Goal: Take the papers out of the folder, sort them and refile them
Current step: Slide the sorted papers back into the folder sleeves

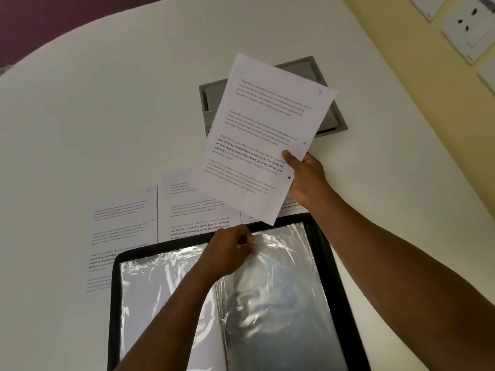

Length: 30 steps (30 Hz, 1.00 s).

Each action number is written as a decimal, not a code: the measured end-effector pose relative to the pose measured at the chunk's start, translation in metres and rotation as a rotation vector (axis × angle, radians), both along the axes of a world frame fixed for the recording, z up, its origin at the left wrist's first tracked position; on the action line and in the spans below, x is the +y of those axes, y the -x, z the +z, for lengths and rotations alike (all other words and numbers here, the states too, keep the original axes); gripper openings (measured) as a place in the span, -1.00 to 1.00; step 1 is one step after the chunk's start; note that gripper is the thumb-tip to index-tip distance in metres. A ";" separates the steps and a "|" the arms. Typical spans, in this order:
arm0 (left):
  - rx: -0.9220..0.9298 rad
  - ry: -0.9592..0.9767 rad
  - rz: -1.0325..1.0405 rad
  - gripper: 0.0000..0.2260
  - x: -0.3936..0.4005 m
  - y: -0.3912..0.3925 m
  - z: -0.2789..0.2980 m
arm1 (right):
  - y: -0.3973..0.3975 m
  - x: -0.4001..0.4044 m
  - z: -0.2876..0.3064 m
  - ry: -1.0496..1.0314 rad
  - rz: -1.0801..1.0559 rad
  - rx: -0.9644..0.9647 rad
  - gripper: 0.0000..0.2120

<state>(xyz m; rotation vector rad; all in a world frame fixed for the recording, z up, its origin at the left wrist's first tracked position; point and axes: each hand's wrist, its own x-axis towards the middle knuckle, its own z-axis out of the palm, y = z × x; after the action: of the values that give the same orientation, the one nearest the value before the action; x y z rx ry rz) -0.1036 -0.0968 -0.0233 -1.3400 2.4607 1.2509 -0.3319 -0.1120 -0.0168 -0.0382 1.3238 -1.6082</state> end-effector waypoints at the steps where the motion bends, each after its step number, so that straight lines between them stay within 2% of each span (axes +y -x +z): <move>1: 0.001 -0.001 -0.017 -0.86 0.000 0.000 0.001 | -0.003 -0.002 -0.001 -0.009 0.011 0.004 -0.87; 8: 0.087 -0.004 0.018 -0.87 0.002 -0.003 0.001 | -0.015 -0.002 -0.019 -0.062 0.142 0.092 -0.89; 11: 0.088 -0.013 0.039 -0.89 0.001 -0.005 0.001 | -0.009 0.002 -0.025 -0.100 0.255 0.113 -0.83; 17: 0.019 -0.026 0.082 -0.88 -0.004 -0.005 0.001 | 0.016 0.015 -0.030 -0.167 0.415 0.184 -0.74; 20: -0.089 -0.051 0.010 -0.76 -0.009 -0.010 0.003 | 0.024 0.016 -0.032 -0.152 0.440 0.174 -0.78; 25: -0.101 -0.047 -0.036 -0.98 -0.017 -0.016 0.004 | 0.027 0.010 -0.034 -0.123 0.476 0.160 -0.72; 30: -0.115 -0.031 -0.079 -0.91 -0.018 -0.006 0.004 | 0.027 -0.004 -0.035 -0.127 0.549 0.130 -0.64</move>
<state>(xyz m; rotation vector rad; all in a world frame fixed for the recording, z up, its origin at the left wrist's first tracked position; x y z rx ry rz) -0.0978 -0.1145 -0.0195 -1.2573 2.3819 1.1560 -0.3592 -0.1162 -0.0520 -0.3999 1.3636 -1.0683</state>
